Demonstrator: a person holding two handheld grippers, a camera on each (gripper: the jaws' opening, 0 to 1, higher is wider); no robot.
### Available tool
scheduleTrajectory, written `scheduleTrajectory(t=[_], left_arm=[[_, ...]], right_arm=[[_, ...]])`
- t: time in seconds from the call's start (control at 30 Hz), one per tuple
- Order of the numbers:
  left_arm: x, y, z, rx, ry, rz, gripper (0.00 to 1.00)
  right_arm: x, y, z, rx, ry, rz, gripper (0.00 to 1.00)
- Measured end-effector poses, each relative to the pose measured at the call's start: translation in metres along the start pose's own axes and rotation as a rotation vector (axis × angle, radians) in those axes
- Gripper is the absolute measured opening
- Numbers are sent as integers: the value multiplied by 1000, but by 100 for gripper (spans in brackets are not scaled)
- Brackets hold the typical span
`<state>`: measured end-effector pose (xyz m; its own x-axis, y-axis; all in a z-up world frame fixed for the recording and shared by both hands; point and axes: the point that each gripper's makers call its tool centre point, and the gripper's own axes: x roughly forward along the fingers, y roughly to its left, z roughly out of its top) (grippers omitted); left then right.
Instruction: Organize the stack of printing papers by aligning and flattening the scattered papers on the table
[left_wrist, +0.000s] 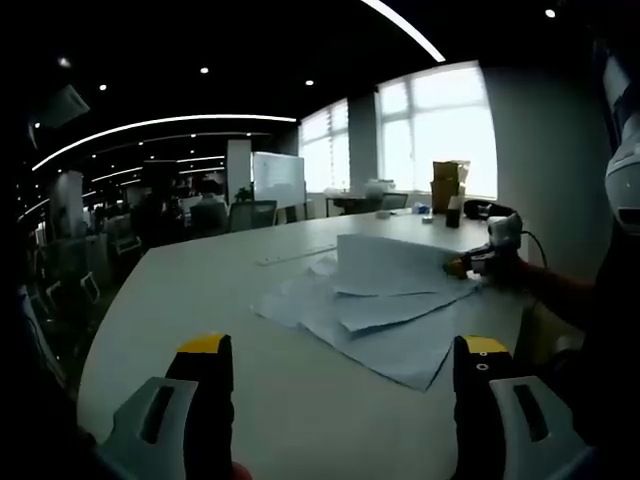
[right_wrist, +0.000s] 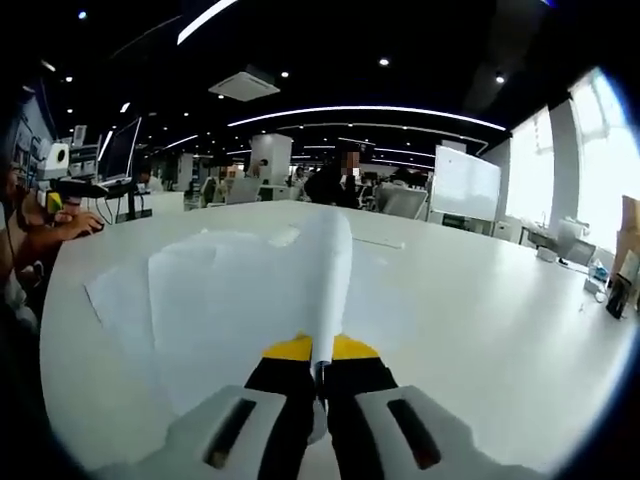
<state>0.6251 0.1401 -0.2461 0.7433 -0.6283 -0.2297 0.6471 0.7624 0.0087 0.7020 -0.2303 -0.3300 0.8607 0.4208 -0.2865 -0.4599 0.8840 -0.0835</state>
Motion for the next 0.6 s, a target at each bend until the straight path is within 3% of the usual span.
scheduleTrajectory(t=[0.6], left_arm=[[-1, -1, 1, -2, -5, -2, 94]], right_arm=[[-1, -4, 0, 24, -1, -13, 0]])
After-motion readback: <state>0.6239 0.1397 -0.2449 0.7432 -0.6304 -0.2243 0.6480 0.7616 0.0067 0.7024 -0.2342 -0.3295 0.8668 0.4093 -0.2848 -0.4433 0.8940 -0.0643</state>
